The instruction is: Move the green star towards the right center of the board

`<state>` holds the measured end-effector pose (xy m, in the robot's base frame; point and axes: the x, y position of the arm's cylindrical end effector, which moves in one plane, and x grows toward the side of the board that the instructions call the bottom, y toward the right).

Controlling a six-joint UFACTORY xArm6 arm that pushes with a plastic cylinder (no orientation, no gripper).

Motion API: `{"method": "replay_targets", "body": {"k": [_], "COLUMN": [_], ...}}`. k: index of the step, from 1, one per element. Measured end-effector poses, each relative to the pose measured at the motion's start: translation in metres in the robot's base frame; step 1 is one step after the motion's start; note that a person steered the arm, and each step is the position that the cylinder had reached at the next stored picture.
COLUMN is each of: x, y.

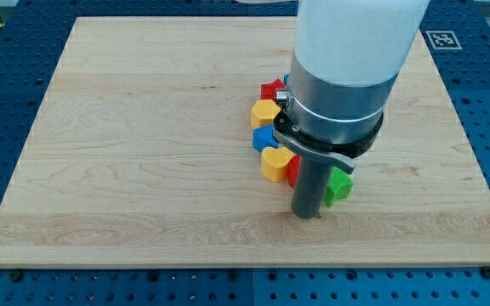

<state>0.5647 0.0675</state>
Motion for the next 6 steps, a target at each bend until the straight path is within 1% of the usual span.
{"method": "replay_targets", "body": {"k": [3,6], "x": [0.000,-0.017], "y": [0.013,0.015]}}
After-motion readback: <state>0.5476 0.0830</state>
